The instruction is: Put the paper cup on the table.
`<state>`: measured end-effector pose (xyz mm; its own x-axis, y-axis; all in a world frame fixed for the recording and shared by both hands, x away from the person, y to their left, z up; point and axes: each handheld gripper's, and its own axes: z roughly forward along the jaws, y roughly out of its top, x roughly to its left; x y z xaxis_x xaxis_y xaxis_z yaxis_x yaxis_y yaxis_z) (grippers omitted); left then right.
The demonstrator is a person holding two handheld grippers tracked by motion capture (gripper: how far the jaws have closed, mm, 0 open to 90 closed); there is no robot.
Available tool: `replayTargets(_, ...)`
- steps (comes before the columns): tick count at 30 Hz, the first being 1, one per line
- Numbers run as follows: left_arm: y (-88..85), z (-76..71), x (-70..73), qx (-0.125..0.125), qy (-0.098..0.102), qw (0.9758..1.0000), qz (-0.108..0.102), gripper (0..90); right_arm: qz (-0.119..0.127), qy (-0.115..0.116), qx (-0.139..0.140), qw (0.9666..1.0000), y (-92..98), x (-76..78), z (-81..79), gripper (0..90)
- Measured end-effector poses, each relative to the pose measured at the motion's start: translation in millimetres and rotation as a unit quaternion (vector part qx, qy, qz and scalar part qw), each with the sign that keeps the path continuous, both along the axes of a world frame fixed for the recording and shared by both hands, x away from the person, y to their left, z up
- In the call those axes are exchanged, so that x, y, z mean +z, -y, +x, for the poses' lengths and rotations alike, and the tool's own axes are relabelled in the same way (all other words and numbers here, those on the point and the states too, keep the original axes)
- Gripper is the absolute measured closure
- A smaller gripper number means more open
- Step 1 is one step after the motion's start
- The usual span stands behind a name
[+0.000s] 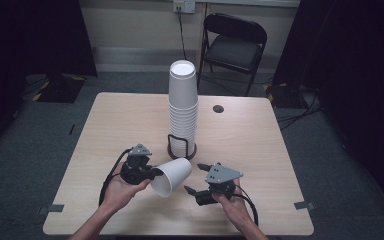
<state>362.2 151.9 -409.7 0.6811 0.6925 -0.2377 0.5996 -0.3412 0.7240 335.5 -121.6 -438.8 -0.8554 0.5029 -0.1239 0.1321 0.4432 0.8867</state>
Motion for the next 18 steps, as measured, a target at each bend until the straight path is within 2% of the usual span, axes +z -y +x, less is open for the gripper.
replayTargets(3,-0.4,0.2,1.4,-0.003,-0.005,1.0000,0.001,87.7,-0.023,0.019,0.009,0.9995,-2.8,-1.4,-3.1,18.4)
replayTargets(6,1.3,1.4,-1.7,-0.007,-0.016,0.9998,0.007,87.7,-0.032,0.029,0.023,0.9988,-6.2,-1.2,-4.6,13.0)
replayTargets(8,2.5,1.9,-3.0,-0.010,-0.021,0.9997,0.012,87.7,-0.044,0.041,0.029,0.9978,-9.1,-0.4,-4.1,13.2)
replayTargets(10,3.0,2.4,-2.3,-0.014,-0.025,0.9995,0.013,87.7,-0.046,0.040,0.040,0.9973,-12.5,-0.1,-2.7,13.3)
replayTargets(15,6.7,2.9,-1.6,-0.025,-0.034,0.9989,0.023,87.7,-0.079,0.071,0.040,0.9936,-19.7,-1.0,-3.9,13.2)
replayTargets(17,7.2,3.7,-1.3,-0.028,-0.037,0.9986,0.027,87.7,-0.080,0.074,0.041,0.9932,-20.3,-1.1,-4.0,13.4)
replayTargets(18,8.3,4.4,-1.8,-0.027,-0.039,0.9986,0.023,87.7,-0.079,0.073,0.052,0.9928,-21.5,-1.8,-3.5,13.7)
